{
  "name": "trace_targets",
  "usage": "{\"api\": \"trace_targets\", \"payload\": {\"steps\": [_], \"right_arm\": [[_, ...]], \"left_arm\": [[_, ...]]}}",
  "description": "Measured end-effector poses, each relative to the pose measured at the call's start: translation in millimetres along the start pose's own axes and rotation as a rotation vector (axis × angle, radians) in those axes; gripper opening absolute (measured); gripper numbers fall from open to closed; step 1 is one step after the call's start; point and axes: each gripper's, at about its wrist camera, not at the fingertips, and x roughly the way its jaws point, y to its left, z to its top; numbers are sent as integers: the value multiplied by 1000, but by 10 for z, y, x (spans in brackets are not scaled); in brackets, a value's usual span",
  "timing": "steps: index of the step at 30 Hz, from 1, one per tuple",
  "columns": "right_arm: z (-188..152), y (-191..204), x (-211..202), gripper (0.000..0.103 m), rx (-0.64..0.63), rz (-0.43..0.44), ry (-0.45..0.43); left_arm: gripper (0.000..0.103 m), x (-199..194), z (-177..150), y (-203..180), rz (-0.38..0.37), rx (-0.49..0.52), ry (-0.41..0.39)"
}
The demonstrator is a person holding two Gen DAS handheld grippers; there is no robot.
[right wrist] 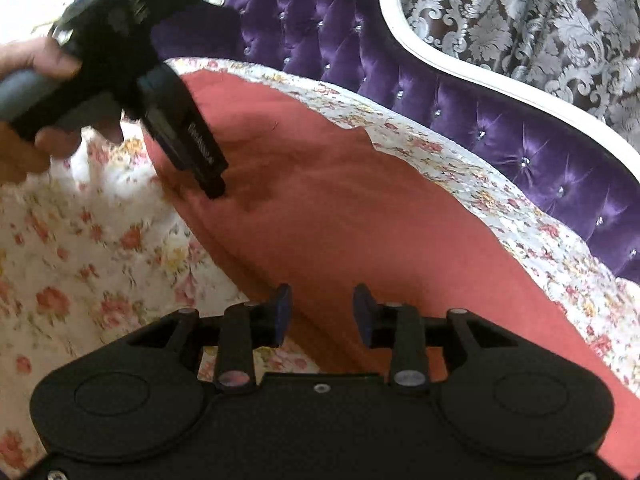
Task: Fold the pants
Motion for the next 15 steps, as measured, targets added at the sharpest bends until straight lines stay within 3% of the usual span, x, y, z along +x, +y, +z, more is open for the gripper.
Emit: {"api": "trace_targets", "payload": {"steps": [5, 9, 13, 15], "right_arm": [[-35, 60, 103, 36, -62, 5, 4], [-67, 35, 138, 8, -37, 11, 8], [-35, -70, -105, 6, 58, 22, -51], [-77, -34, -52, 6, 54, 46, -10]], "left_arm": [[46, 34, 48, 63, -29, -25, 28], [46, 54, 86, 39, -25, -20, 43], [46, -87, 91, 0, 12, -6, 17], [46, -156, 92, -78, 10, 9, -6]]}}
